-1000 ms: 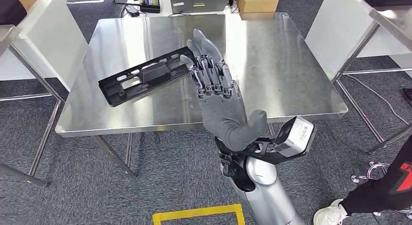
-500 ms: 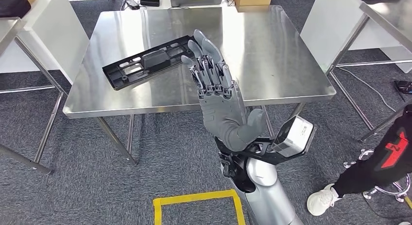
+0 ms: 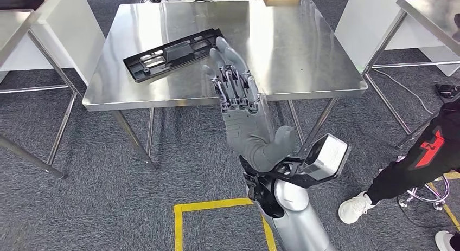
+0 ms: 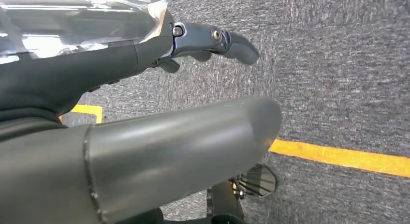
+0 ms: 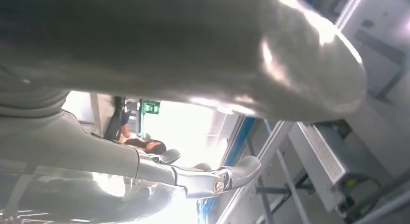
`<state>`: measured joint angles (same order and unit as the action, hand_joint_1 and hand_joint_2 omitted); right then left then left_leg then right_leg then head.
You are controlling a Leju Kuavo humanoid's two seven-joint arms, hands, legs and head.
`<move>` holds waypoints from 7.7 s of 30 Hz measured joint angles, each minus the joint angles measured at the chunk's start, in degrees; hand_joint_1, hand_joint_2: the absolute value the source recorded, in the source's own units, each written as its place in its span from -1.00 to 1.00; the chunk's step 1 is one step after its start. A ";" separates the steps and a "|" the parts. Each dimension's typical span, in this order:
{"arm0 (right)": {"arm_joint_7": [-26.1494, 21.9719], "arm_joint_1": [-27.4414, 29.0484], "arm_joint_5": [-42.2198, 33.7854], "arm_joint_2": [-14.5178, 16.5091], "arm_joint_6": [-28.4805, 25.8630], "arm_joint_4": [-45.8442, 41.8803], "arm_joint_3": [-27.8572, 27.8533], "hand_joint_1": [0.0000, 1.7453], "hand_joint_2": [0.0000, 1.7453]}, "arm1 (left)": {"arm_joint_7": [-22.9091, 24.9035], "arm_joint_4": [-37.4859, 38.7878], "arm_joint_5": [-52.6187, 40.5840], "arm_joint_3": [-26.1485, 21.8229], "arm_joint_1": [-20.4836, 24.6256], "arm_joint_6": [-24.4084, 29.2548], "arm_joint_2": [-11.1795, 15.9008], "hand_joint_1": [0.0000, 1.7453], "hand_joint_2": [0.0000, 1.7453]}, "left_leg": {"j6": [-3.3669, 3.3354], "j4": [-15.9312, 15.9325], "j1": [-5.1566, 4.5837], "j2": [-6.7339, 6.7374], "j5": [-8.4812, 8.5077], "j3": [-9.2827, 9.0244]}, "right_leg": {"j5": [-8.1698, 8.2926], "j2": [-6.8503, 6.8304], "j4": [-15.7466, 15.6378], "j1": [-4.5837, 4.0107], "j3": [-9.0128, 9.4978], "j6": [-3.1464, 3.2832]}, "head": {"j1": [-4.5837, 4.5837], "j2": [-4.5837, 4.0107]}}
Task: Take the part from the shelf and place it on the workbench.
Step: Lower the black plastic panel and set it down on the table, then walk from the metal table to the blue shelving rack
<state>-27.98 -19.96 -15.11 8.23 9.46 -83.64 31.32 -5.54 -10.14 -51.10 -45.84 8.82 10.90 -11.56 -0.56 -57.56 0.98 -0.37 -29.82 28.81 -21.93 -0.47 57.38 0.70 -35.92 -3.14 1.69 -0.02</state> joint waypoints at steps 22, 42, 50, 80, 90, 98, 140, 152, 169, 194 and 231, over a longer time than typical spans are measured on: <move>0.78 7.47 18.24 -2.94 -26.66 26.93 -9.27 -1.00 -1.00 | -0.27 -0.01 3.55 -2.42 -1.04 1.26 0.54 -1.00 -1.00 | 0.97 -15.30 -0.05 0.46 -1.53 13.78 | -5.10 -0.45 -2.81 0.06 6.76 2.79 | -0.01 0.00; 27.41 16.54 21.16 -7.70 -20.50 70.27 -24.36 -1.00 -1.00 | -3.76 -0.03 2.24 -3.33 -2.09 2.76 0.52 -1.00 -1.00 | -1.57 -0.57 -0.60 0.23 6.17 8.24 | -9.27 0.32 2.52 0.15 8.13 -0.98 | 0.44 0.01; 32.21 17.19 24.21 -7.46 -18.99 72.58 -23.01 -1.00 -1.00 | -5.37 0.04 1.75 -3.33 -3.51 2.78 0.43 -1.00 -1.00 | 0.92 -7.95 -0.24 0.22 -1.51 11.13 | -6.53 0.17 -2.43 0.34 7.58 2.90 | 0.23 0.00; 33.09 17.36 25.12 -7.33 -19.78 73.96 -22.23 -1.00 -1.00 | -6.16 0.19 0.89 -3.27 -3.84 2.95 0.28 -1.00 -1.00 | 0.22 -2.12 -0.42 0.71 5.66 10.56 | -9.31 0.03 -3.87 0.07 12.31 2.47 | 0.08 0.01; 33.67 17.15 25.23 -7.32 -20.30 73.98 -22.17 -1.00 -1.00 | -6.59 0.19 0.20 -3.16 -3.81 3.25 0.31 -1.00 -1.00 | 0.13 -2.67 0.13 -3.10 -0.93 -1.48 | -3.83 1.26 0.24 -0.44 2.45 1.74 | 0.00 0.00; 34.03 17.44 25.22 -7.48 -20.41 74.10 -22.14 -1.00 -1.00 | -6.49 0.21 -0.09 -3.11 -3.72 3.31 0.22 -1.00 -1.00 | -2.43 1.11 -0.23 1.49 0.38 0.14 | -9.28 1.33 13.25 -0.01 -4.62 0.42 | 0.55 0.00; 35.21 17.81 25.56 -7.66 -20.33 74.43 -22.20 -1.00 -1.00 | -5.55 0.26 -0.37 -3.05 -3.07 4.50 -0.11 -1.00 -1.00 | 0.83 -0.73 0.24 5.30 0.22 1.54 | -5.14 -1.27 -0.33 0.62 4.47 0.51 | 0.67 0.01; 35.67 17.53 25.94 -7.23 -20.21 74.44 -22.21 -1.00 -1.00 | -5.99 0.36 -0.48 -3.06 -3.69 4.80 0.08 -1.00 -1.00 | 0.92 -2.42 1.23 -5.30 0.04 2.93 | -4.88 7.35 1.35 0.55 2.77 0.85 | 0.46 0.01; 36.56 17.59 27.27 -7.45 -19.52 74.47 -21.49 -1.00 -1.00 | -5.79 0.37 -0.50 -3.09 -3.64 5.88 -0.24 -1.00 -1.00 | 0.53 -0.77 0.17 6.93 0.09 1.34 | -4.84 -2.36 0.75 -0.44 2.90 0.20 | 0.68 0.01; 36.70 18.02 27.30 -7.43 -19.50 74.53 -21.18 -1.00 -1.00 | -5.84 0.41 -1.39 -2.89 -4.21 6.02 -0.19 -1.00 -1.00 | -1.17 -1.30 0.64 4.27 0.55 2.55 | -7.40 -0.46 10.71 0.57 -3.04 -0.96 | 0.47 0.00; 36.71 17.92 27.34 -7.03 -19.54 74.60 -21.22 -1.00 -1.00 | -4.99 0.41 -2.33 -2.17 -3.85 6.19 -0.27 -1.00 -1.00 | 0.58 -0.96 -0.15 7.29 -0.85 0.76 | -4.16 -2.63 1.17 0.03 1.80 0.61 | 0.09 0.00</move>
<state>8.73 -2.05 12.23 1.20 -10.08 -9.04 10.10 -10.53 -9.73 -53.43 -48.01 4.97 17.09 -11.82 0.02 -58.52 0.83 6.92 -30.67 29.58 -26.09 -3.10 58.55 0.73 -34.12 -2.53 1.79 -0.02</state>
